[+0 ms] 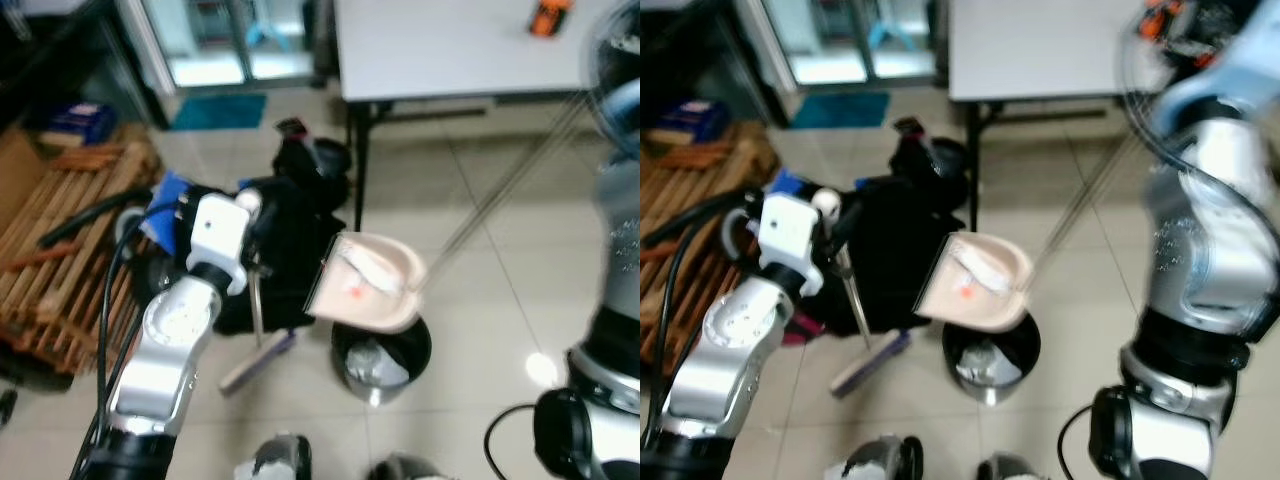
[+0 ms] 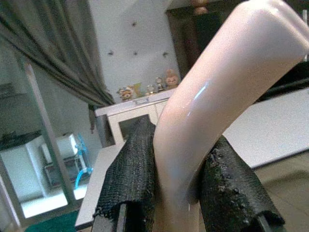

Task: Sweep floor

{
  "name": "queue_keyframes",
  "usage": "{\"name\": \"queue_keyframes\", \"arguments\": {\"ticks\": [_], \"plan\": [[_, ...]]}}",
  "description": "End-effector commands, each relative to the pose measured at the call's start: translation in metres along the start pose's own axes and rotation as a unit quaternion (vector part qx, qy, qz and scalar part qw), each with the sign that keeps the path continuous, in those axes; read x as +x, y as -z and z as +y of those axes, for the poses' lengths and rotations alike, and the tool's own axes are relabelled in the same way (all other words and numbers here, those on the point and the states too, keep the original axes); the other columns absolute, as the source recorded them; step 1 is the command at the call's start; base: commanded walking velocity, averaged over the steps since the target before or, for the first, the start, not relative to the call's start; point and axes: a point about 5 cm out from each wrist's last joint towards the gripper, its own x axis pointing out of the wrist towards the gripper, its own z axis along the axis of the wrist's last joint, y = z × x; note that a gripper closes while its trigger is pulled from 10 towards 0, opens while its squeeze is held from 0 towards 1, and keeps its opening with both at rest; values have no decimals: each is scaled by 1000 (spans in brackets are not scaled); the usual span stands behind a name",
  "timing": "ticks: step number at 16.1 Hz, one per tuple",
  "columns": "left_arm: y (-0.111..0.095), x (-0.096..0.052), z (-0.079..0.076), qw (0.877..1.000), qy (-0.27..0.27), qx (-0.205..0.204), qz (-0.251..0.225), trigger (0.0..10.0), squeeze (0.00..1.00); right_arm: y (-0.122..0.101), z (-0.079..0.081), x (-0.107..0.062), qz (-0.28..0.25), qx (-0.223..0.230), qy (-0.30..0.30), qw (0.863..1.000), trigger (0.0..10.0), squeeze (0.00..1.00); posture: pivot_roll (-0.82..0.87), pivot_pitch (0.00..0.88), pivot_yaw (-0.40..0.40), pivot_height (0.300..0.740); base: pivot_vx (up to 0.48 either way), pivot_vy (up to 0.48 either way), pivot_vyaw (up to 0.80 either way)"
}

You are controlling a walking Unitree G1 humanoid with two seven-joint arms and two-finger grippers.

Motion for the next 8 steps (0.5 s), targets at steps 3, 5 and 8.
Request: {"name": "queue_keyframes", "arguments": {"ticks": [3,5,8], "plan": [[-8,1,0,999,6,31,-13,10000,0,-10,-5,-1,-22,2,7,1000,10000,0,-41,96,83,740,0,-234,0],[-8,1,0,999,5,30,-12,10000,0,-9,-4,-2,-20,-2,4,1000,10000,0,-42,96,80,740,0,-420,0],[-8,0,0,999,1,28,-14,10000,0,-7,-3,-2,-16,-2,-2,1000,10000,0,-41,100,74,740,0,-404,0]]}}
